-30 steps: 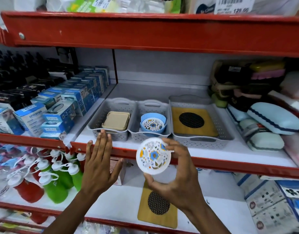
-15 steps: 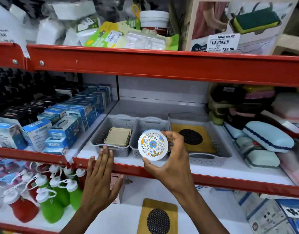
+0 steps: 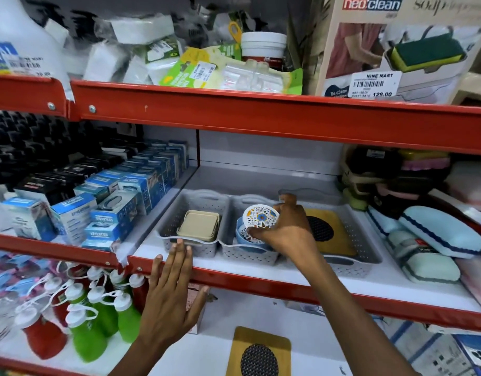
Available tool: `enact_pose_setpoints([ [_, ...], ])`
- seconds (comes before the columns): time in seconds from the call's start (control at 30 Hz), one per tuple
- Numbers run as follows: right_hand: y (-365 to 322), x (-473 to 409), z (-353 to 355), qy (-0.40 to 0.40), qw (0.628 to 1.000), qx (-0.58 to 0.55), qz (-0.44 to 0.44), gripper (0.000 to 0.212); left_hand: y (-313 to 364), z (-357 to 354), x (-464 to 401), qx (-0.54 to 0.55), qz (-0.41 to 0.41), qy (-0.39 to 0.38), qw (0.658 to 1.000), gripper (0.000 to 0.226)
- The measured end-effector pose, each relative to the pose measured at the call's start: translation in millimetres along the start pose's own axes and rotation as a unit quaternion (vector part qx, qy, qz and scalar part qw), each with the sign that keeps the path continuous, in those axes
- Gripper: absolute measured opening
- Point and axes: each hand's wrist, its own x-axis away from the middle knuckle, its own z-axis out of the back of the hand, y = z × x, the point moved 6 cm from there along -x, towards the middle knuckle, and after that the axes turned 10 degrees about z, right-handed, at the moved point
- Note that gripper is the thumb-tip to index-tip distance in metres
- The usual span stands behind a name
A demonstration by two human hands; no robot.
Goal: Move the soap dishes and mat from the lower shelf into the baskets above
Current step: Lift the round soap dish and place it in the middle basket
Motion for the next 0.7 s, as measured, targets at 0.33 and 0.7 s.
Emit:
enact_pose_setpoints([
  [0.33, 9, -24, -23, -0.153, 0.982, 0.107, 0.006, 0.099, -1, -1, -1, 0.012, -0.003, 0.002, 1.000, 0.081],
  [0.7, 16, 15, -27, -0.254, 0.956, 0.124, 0.083, 0.106, 3, 1, 0, 0.013, 0.001, 0.015, 1.000, 0.081],
])
